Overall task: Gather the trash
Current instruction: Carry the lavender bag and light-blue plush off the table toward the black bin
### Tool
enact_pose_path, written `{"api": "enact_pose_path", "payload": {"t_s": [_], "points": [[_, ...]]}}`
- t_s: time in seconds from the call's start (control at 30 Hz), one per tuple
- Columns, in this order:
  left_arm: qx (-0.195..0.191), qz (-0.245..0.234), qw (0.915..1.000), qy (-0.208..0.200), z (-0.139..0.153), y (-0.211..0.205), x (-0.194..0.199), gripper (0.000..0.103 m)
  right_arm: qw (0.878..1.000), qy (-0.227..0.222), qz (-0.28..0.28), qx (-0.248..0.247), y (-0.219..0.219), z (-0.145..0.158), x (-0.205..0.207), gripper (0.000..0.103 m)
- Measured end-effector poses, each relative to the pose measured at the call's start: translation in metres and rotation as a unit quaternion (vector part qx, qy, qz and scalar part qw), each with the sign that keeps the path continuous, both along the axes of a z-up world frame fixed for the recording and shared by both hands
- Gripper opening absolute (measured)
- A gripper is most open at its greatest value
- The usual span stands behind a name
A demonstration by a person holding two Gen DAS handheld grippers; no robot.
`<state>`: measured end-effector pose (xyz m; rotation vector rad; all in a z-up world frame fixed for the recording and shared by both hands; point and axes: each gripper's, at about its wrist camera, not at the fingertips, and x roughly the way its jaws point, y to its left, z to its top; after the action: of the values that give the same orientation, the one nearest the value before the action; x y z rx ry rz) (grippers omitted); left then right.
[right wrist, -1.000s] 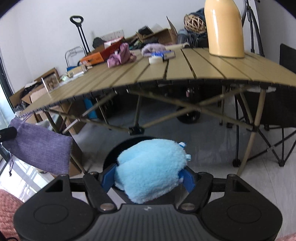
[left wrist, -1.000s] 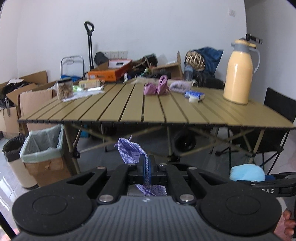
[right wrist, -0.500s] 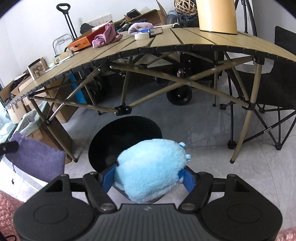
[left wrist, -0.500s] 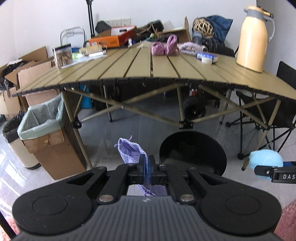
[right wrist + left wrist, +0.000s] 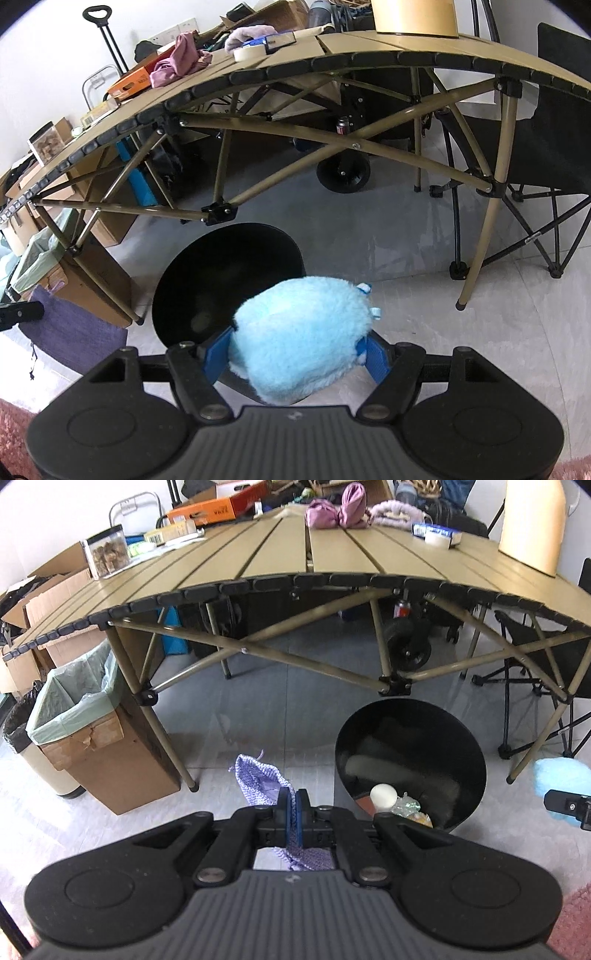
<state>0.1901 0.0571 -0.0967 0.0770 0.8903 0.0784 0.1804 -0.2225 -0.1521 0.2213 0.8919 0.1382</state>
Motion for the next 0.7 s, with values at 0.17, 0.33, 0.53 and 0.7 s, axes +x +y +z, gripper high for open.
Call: {"api": "enact_pose_path", "payload": {"t_s": [0.17, 0.33, 0.53, 0.7], "points": [[0.011, -0.004, 0.9997, 0.020, 0.000, -0.005, 0.017, 0.004, 1.000, 0.007, -0.004, 0.007, -0.004, -0.004, 0.008, 0.072], [0.020, -0.009, 0.9996, 0.020, 0.009, -0.015, 0.033, 0.004, 1.000, 0.015, -0.011, 0.015, -0.011, -0.009, 0.017, 0.072], [0.022, -0.032, 0.9992, 0.005, 0.023, -0.037, 0.052, 0.004, 0.999, 0.027, -0.025, 0.020, -0.023, -0.018, 0.026, 0.072], [0.016, -0.055, 0.9983, 0.006, 0.020, -0.060, 0.071, 0.004, 0.999, 0.036, -0.036, 0.015, -0.031, -0.025, 0.031, 0.072]]}}
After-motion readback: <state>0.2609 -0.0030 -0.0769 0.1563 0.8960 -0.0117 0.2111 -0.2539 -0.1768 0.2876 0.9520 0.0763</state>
